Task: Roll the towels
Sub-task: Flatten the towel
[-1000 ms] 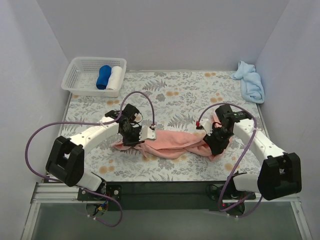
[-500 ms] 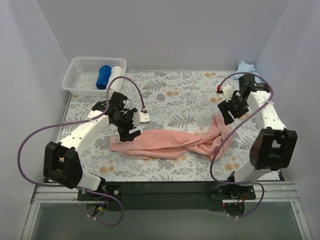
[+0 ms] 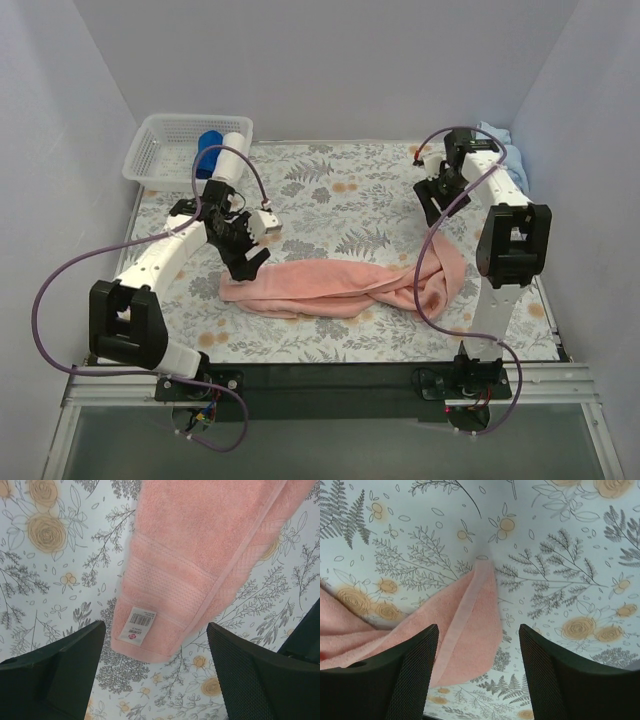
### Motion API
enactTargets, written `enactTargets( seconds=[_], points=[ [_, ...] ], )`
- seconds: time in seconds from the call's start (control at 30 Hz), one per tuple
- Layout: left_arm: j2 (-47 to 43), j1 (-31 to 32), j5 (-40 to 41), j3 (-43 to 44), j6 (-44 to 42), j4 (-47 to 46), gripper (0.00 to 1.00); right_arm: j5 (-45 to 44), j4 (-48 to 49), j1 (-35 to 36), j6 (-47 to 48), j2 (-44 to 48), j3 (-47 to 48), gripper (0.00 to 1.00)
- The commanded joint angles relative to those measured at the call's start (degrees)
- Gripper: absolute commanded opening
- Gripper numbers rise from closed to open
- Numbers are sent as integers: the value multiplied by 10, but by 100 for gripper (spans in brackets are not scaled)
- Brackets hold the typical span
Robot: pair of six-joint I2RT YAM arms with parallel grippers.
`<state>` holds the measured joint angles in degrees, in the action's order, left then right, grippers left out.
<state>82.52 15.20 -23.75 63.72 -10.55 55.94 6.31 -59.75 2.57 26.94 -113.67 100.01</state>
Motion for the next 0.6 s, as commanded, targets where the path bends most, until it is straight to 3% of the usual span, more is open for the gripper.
enactTargets(
  seconds=[0.0, 0.2, 0.33, 0.43, 0.47, 0.5, 0.57],
  points=[
    [11, -36, -34, 27, -4, 43, 78, -32, 1, 32, -21, -51, 51, 61],
    [17, -64, -37, 20, -18, 54, 79, -100, 24, 53, -15, -110, 62, 56],
    [30, -81, -34, 25, -24, 59, 79, -136, 23, 55, 7, -110, 46, 38],
    [43, -98, -44, 35, -25, 64, 79, -143, 22, 55, 20, -111, 40, 11],
    [44, -98, -46, 39, -25, 64, 79, -144, 22, 54, 21, -110, 40, 11],
    [48, -103, -48, 41, -28, 65, 79, -145, 21, 54, 22, -110, 40, 2],
    [53, -112, -49, 48, -33, 72, 79, -143, 20, 52, 27, -104, 40, 1]
  ],
)
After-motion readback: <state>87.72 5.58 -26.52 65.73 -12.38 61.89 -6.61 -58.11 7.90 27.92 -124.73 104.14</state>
